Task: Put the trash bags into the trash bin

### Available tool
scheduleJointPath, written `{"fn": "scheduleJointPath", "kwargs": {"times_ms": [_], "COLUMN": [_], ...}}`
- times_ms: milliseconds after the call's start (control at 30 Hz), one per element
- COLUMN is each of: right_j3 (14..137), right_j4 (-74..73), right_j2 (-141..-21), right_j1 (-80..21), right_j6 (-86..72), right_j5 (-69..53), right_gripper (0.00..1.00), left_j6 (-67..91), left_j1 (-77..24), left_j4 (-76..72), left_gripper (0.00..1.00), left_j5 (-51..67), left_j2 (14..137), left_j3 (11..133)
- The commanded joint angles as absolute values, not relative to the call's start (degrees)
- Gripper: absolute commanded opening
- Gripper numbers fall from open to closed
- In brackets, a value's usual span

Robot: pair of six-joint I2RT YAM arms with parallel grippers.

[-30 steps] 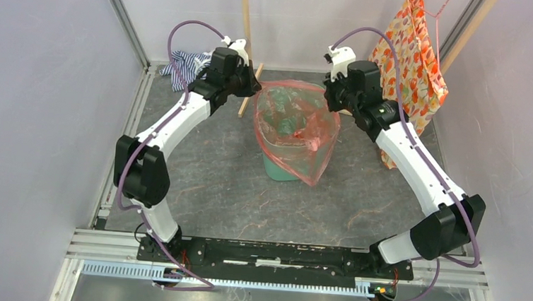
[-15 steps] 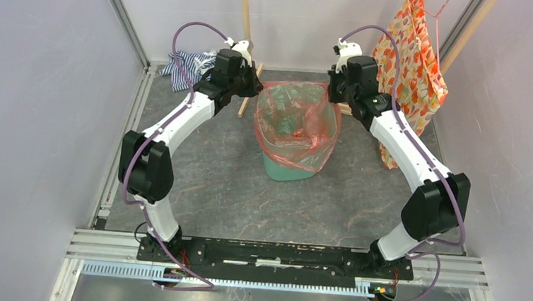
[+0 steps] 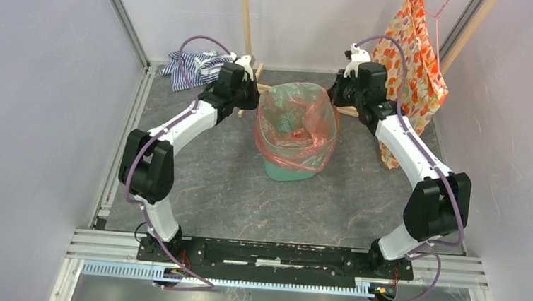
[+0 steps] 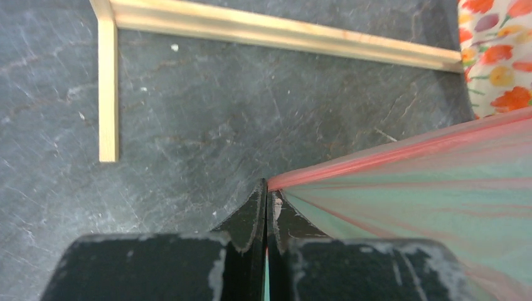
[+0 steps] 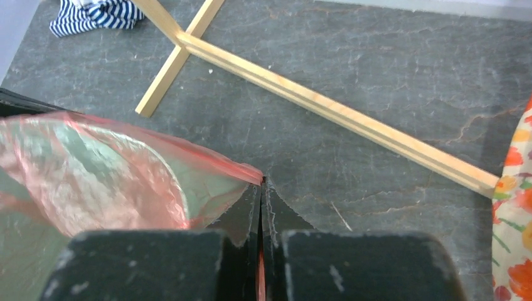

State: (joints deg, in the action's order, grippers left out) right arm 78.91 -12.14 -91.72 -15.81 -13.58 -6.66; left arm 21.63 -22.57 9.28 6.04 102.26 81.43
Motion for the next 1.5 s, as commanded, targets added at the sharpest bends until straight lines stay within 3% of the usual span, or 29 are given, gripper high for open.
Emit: {"fn": "scheduleJointPath", "kwargs": {"times_ms": [0,433,567,667,833,1200,1467], "right_j3": [74.81,60.59,58.37,59.33,58.99,47.09,41.72], "right_j4": [-11.68,-3.41,-6.71,-10.41,-14.32,-16.15,-14.79], "right_j2": [-88.77,-80.33,-76.84,-74.97,-69.97,-53.0,-43.26], "right_j1": [-13.22,-13.65,-13.61,-12.99,-12.14,-12.11,-12.09], "right_j6": [-15.0,-25.43,-22.77,-20.59,-19.45,-23.85,-30.65], "right_j5": [-7.62,-16.67,-10.52,-8.1,-7.63,-20.49,-26.68], "right_gripper": [0.01,0.05,0.18,0.37,0.6,0.54,0.59], "left_j6": [23.17,21.69,21.41,21.28,21.1,21.13,22.72], "left_j1": [-21.45,-21.32,-20.95,-20.49,-20.26,-20.22,-20.3], "left_j4": [8.95,10.34,10.6,11.2,11.08,11.07,10.45], "left_gripper": [0.02,0.02,0.02,0.02,0.02,0.02,0.02], "left_j5": [1.47,-1.67,-2.04,-2.07,-0.71,2.05,3.63], "left_j2": [99.51,96.5,95.49,94.81,93.98,93.96,92.39], "left_j3": [77.48,73.53,71.94,71.51,71.44,70.93,69.4]}}
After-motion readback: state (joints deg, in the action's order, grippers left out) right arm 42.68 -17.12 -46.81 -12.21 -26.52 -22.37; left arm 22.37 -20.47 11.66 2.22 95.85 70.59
